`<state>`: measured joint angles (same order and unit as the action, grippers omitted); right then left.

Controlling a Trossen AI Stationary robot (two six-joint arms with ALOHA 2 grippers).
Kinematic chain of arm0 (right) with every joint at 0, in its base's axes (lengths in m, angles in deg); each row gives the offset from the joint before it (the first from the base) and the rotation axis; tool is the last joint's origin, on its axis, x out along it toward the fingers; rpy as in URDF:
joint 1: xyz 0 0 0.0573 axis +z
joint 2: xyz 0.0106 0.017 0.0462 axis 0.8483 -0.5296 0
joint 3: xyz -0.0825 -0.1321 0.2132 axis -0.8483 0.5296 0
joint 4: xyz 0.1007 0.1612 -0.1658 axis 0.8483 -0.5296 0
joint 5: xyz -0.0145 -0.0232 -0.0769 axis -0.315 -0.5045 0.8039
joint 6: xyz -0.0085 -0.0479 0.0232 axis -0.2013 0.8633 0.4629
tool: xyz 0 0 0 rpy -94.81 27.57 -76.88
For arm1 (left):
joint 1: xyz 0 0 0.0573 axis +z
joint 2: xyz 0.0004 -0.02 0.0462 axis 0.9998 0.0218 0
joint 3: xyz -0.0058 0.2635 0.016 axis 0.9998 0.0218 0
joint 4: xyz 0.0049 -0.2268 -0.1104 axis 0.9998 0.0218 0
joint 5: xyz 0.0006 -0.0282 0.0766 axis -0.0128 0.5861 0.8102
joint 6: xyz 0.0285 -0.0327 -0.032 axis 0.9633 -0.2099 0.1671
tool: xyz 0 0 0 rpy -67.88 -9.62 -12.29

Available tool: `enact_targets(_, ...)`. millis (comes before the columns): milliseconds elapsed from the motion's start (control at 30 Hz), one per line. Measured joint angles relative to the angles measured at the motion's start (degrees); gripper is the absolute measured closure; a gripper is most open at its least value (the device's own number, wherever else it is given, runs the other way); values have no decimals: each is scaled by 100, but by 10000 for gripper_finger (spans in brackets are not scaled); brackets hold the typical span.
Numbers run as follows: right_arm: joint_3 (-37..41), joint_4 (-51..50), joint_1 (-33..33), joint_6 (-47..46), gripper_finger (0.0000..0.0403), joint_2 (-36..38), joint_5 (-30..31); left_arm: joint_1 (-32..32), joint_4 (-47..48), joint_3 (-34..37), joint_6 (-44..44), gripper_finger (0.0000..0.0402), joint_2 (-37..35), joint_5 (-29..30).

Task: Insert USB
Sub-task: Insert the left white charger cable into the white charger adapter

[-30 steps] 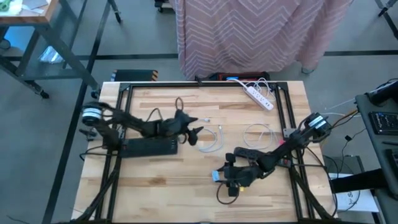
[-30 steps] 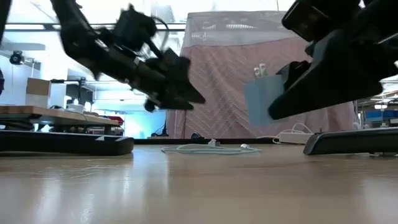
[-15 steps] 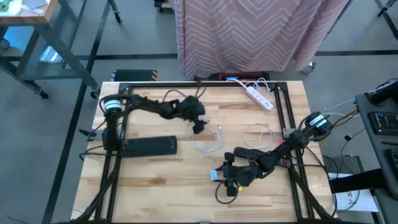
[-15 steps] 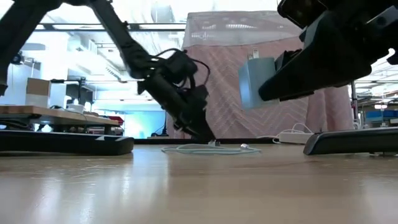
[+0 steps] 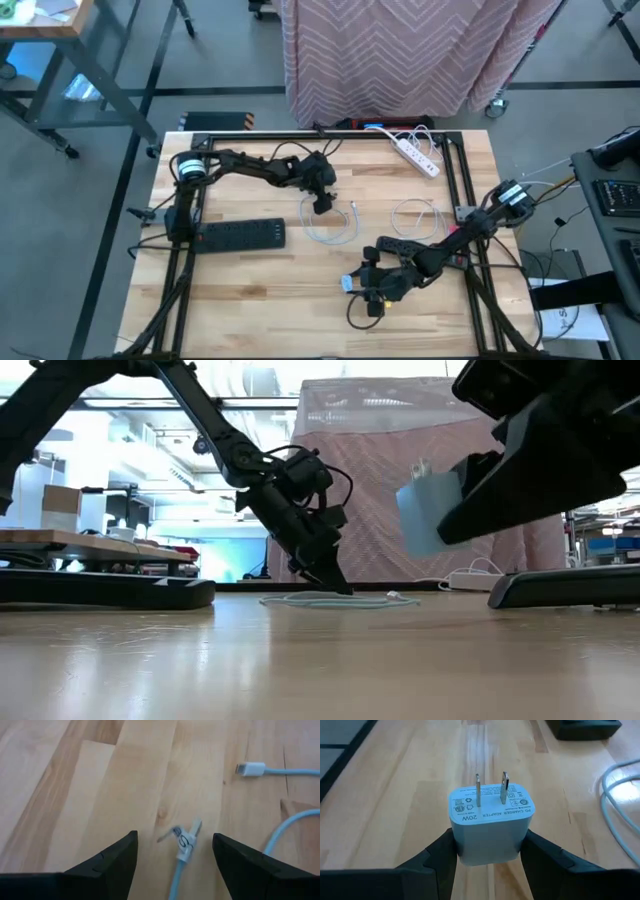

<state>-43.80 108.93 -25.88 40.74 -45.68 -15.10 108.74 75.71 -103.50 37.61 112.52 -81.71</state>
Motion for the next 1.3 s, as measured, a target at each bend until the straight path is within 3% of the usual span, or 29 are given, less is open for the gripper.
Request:
enact_targets(333,0,7,-4,1,231,0,20,-179,7,145,476,243,-15,105)
enact_targets(700,0,-8,-15,3,232,2,22,-713,-71,192,511,388,-2,587)
enact_targets(867,4,-423,-13,17,232,325,79,-977,195,196,161,388,-77,632)
enact_targets(1100,2,-1939,74,333,232,1767,1473,-1735,321,482,50,395,-629,787)
enact_targets(1300,1,-1626,102,1141,232,2836,1983,-2499,-1031,796,-33,396,-1266,1314)
